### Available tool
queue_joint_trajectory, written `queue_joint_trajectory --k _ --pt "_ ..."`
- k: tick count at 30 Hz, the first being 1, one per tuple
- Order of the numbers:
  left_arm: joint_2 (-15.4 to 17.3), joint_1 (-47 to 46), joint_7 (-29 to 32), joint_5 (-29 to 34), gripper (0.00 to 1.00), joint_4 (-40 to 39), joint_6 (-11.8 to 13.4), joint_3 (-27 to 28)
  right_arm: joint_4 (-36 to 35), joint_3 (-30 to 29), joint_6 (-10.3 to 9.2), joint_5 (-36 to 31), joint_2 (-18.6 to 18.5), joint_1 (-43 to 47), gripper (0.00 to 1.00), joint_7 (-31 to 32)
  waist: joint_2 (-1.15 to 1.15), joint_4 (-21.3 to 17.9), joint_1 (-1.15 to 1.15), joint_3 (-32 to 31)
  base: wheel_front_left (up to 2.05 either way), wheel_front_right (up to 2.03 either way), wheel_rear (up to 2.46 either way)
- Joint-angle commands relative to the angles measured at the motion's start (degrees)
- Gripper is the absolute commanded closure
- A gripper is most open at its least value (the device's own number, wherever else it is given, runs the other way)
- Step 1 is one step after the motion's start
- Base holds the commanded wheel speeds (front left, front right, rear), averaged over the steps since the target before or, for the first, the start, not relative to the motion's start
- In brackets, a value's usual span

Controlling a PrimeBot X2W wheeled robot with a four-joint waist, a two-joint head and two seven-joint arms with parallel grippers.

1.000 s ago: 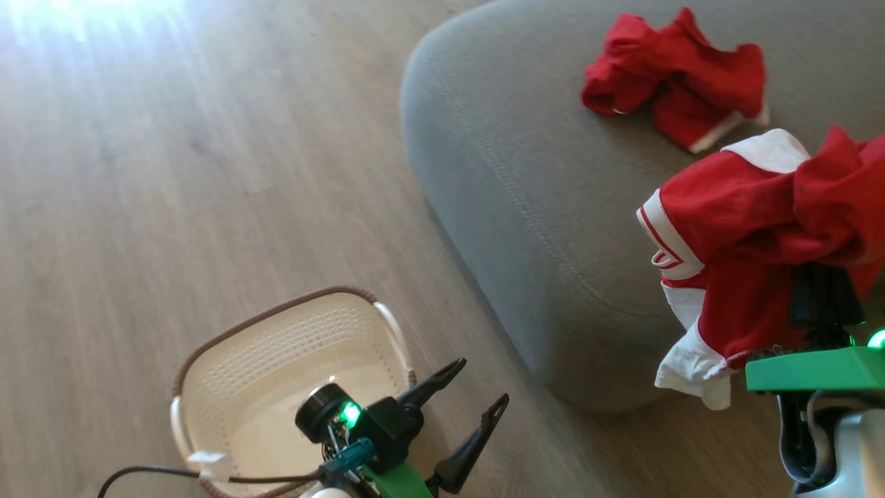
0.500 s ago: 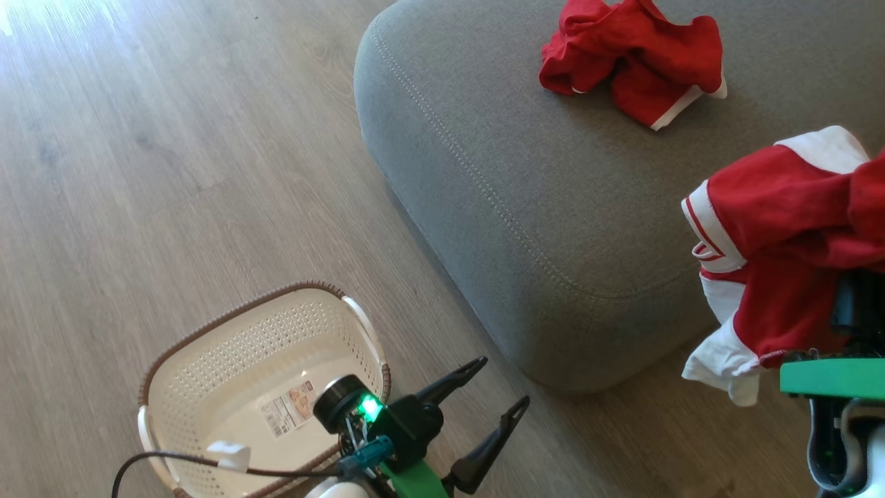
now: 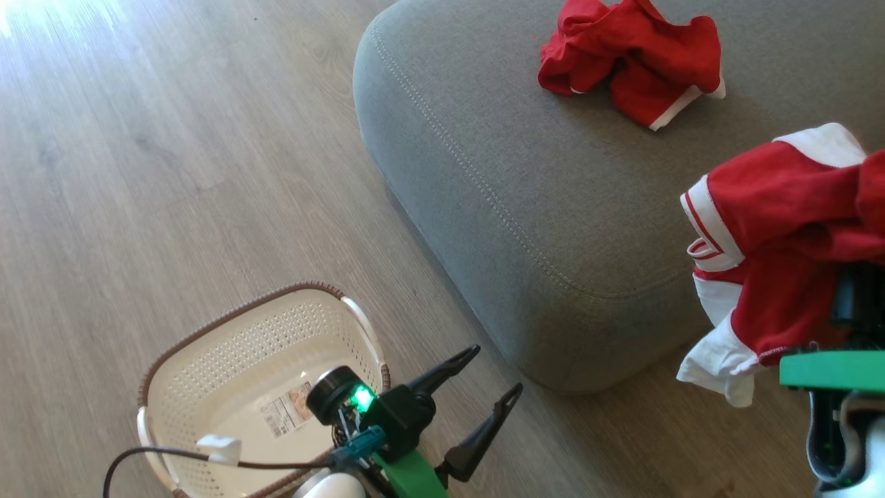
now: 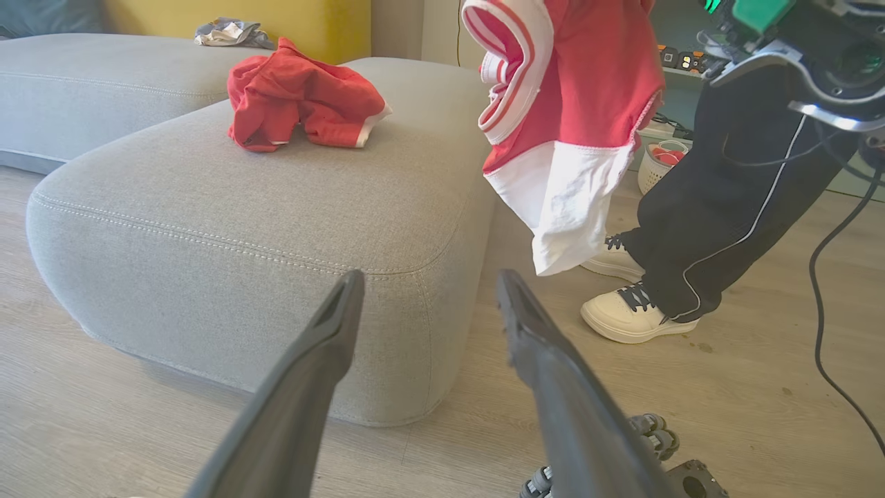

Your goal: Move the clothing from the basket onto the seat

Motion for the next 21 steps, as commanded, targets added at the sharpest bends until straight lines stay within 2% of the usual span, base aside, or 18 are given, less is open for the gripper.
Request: queue_joint_trajectory --k 1,6,11,17,21 --pt "0.26 -1.18 -0.29 0.52 0.0 -2.05 -0.06 2.23 -1.67 1.34 0.41 -0.58 -0.46 -3.04 1.0 -0.37 0.0 -0.14 0.0 0.18 0.0 0.0 0.0" --pt "1.46 -0.81 -0.29 2.47 0.0 -2.88 -0.06 3.78 0.45 0.87 0.41 -0.47 -2.36 -8.56 1.0 -0.37 0.0 -0.06 0.0 3.56 0.0 0.0 0.0" --pt "4.68 -2.51 -0.29 3.64 0.0 -4.26 -0.06 2.7 1.75 -0.97 0.41 0.86 -3.1 -16.88 1.0 -0.37 0.0 1.6 0.0 9.72 0.0 0.0 0.0" --pt "9.33 -5.85 -0.29 4.04 0.0 -6.68 -0.06 0.67 5.18 -1.54 0.41 0.2 -6.81 -28.08 1.0 -0.37 0.0 3.92 0.0 17.77 0.0 0.0 0.0" --pt "11.14 -6.4 -0.29 4.15 0.0 -8.72 -0.06 0.73 9.87 -1.13 0.41 -2.18 -9.4 -36.14 1.0 -0.37 0.0 5.29 0.0 21.53 0.0 0.0 0.0"
